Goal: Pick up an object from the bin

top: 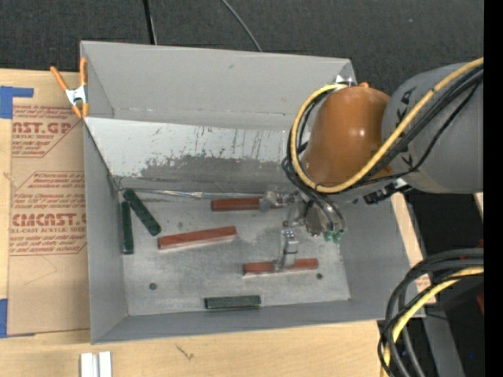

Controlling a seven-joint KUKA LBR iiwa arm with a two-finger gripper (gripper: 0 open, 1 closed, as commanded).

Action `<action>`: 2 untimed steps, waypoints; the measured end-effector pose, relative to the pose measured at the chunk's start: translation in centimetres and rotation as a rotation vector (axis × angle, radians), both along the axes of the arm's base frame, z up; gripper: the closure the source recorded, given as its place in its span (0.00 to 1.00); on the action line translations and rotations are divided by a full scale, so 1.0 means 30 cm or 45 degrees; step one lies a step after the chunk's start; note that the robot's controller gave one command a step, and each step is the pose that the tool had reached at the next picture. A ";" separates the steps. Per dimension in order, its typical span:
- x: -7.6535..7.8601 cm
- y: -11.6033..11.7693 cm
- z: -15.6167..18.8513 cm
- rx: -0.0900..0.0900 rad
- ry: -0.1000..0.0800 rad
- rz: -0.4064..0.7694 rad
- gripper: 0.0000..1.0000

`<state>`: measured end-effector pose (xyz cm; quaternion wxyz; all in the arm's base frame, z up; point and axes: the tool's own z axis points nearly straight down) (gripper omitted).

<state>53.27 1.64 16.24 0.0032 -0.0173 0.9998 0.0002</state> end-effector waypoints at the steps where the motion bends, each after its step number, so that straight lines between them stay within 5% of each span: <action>1: -0.067 -0.107 -0.030 0.000 0.011 0.196 0.00; 2: -0.041 -0.145 -0.074 0.000 0.005 0.099 0.00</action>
Offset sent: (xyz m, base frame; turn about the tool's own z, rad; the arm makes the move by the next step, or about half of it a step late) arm -0.0085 -0.0502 -0.0394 -0.0345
